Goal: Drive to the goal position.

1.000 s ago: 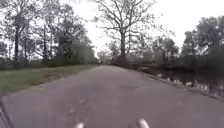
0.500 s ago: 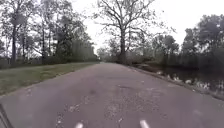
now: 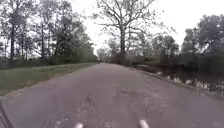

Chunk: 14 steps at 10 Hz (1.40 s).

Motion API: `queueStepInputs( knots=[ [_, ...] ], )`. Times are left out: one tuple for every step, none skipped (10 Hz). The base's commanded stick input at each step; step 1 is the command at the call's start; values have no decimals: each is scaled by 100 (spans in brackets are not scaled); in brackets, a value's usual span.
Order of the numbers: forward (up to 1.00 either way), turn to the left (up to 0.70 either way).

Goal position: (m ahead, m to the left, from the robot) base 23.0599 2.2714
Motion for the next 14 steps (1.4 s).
queueStepInputs(
  knots=[
    [70, 0],
    [70, 0],
    [70, 0],
    [70, 0],
    [70, 0],
    [70, 0],
    [70, 0],
    [70, 0],
    [70, 0],
    [70, 0],
    [70, 0],
    [70, 0],
    [70, 0],
    [70, 0]
  ],
)
